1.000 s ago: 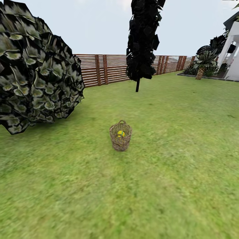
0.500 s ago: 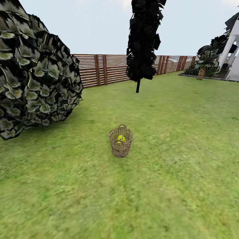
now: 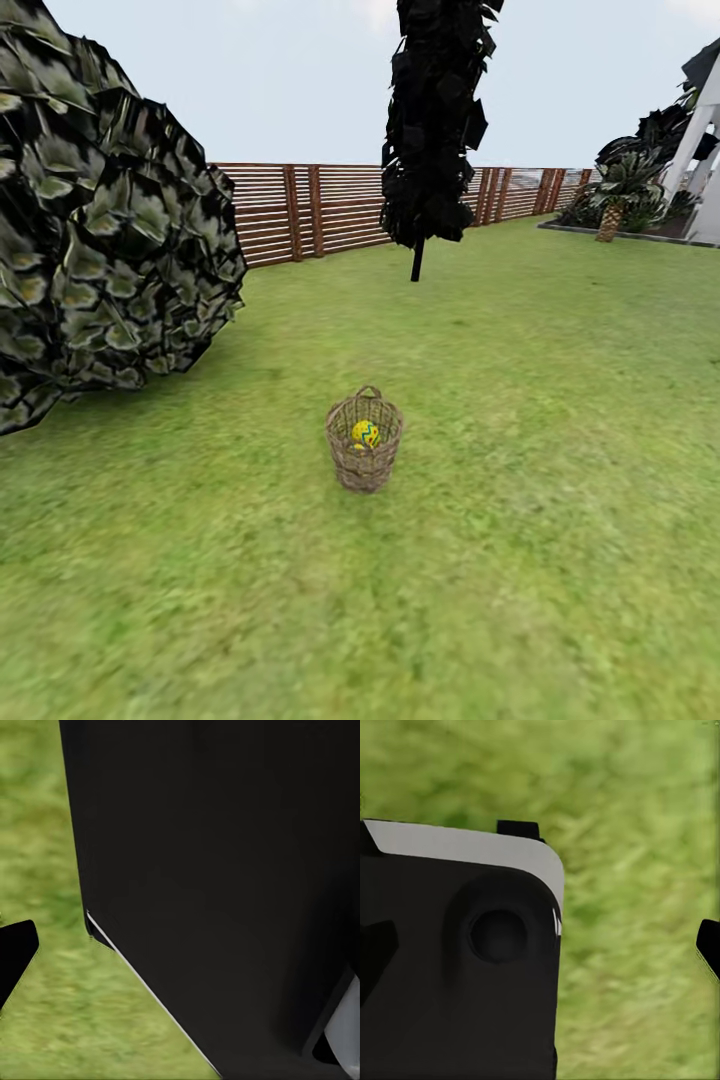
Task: Take the three Easter eggs out of the wicker basket on the lawn in the garden, then place them on the lawn next to a single tree (choose any tree) so that all three eggs are next to the same tree and none are left in the basket.
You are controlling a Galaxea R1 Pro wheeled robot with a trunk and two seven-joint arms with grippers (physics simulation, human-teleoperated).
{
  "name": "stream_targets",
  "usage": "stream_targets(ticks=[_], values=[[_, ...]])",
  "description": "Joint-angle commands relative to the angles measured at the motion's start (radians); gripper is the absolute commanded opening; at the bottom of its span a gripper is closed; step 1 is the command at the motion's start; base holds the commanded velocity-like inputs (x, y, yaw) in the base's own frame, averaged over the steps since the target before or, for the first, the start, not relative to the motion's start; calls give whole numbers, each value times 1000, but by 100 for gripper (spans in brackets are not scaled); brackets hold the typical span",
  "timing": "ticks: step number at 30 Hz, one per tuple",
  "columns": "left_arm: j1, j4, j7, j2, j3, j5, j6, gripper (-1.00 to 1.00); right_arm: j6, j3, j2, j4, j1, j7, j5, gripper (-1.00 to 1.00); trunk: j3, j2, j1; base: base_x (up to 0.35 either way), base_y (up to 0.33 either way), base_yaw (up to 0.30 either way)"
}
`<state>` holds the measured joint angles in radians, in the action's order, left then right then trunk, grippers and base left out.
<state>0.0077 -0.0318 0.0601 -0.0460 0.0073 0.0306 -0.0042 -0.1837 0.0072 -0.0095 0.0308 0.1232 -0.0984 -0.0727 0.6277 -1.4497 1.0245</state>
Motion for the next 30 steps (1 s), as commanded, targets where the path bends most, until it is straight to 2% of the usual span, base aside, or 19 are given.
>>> stream_targets(ticks=[1, 7, 8, 11, 30], values=[[0, -2, 3, 0, 0, 3, 0, 100, -2, 0, 0, -1, 1, -4, -7, 100, 1, 0, 1, 281, 0, 0], [1, -3, 0, 2, 0, 3, 0, 100, -2, 0, -2, 4, 1, -5, -10, 100, 1, 0, 1, 282, 0, 0], [0, -7, -5, 3, -1, 3, 1, 100, -6, -4, -13, 11, 1, -6, -7, 100, 1, 0, 1, 312, 0, 0], [0, -8, -5, 1, -1, 3, 2, 100, -6, -7, -17, 38, 1, -7, -5, 100, 1, 0, 1, 330, 0, 0], [0, -5, -4, 2, -1, 5, 1, 100, -6, -4, -15, 42, 1, -6, -6, 100, 1, 0, 1, 341, 0, 0]])
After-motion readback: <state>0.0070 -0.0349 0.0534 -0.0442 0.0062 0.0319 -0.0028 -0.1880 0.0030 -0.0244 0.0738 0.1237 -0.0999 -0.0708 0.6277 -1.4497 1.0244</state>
